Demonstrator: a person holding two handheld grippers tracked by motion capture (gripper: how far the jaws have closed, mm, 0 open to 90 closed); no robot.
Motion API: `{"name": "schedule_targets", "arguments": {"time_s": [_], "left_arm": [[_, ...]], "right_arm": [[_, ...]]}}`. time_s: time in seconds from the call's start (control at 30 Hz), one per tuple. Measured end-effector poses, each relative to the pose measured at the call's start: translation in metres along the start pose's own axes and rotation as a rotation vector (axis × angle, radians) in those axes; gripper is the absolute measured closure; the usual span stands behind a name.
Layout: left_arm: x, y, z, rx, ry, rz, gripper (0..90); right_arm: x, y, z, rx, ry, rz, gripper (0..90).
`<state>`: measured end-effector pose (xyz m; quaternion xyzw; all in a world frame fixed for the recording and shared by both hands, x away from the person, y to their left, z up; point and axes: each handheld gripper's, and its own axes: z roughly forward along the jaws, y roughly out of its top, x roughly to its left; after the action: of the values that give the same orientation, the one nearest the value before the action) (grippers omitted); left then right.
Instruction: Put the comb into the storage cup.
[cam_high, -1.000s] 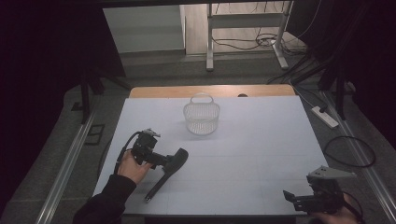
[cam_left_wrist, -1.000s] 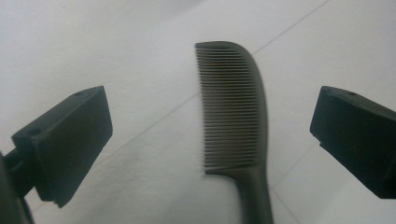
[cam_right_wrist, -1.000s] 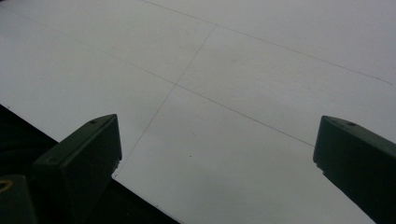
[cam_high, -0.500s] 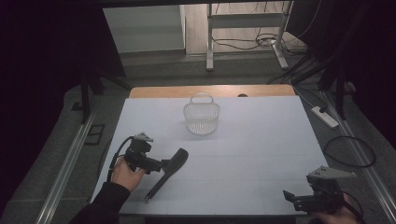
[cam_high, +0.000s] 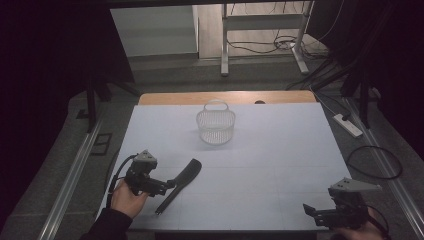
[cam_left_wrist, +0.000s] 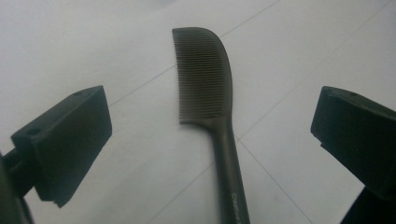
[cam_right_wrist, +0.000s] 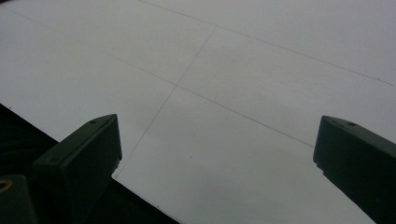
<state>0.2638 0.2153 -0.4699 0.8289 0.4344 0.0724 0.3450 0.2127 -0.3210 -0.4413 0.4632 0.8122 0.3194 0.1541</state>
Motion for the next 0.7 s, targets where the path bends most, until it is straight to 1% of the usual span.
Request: {"name": "schedule_targets", "arguments": {"time_s": [0.13,0.23,0.3,0.37,0.43,0.53,0.6,0.67,0.7], "left_arm": [[-0.004,-0.008,-0.005,0.007,0.002,-0.017,0.0],[-0.007,-0.013,-0.008,0.026,-0.004,-0.046,0.0],[-0.008,-0.016,-0.009,0.035,-0.01,-0.058,0.0],[-0.008,-0.018,-0.008,0.058,-0.013,-0.065,0.0],[-0.009,-0.018,-0.006,0.081,-0.011,-0.069,0.0],[-0.01,-0.017,-0.001,0.108,0.007,-0.07,0.0],[-0.011,-0.016,0.003,0.128,0.011,-0.069,0.0],[-0.011,-0.014,0.007,0.152,0.023,-0.073,0.0],[-0.012,-0.014,0.008,0.157,0.025,-0.077,0.0]], "right_arm": [[0.0,0.0,0.0,0.0,0.0,0.0,1.3],[0.0,0.0,0.0,-0.001,0.0,0.0,1.3],[0.0,0.0,0.0,-0.001,0.0,-0.001,1.3],[0.0,0.0,0.0,-0.001,0.001,-0.001,1.3],[0.0,0.0,0.0,-0.001,0.002,-0.001,1.3],[0.0,0.0,0.0,0.001,0.003,-0.002,1.3],[0.001,0.0,0.0,0.001,0.004,-0.004,1.4],[0.001,0.0,0.0,0.001,0.004,-0.004,1.3],[0.0,0.0,0.0,0.002,0.005,-0.005,1.4]]}}
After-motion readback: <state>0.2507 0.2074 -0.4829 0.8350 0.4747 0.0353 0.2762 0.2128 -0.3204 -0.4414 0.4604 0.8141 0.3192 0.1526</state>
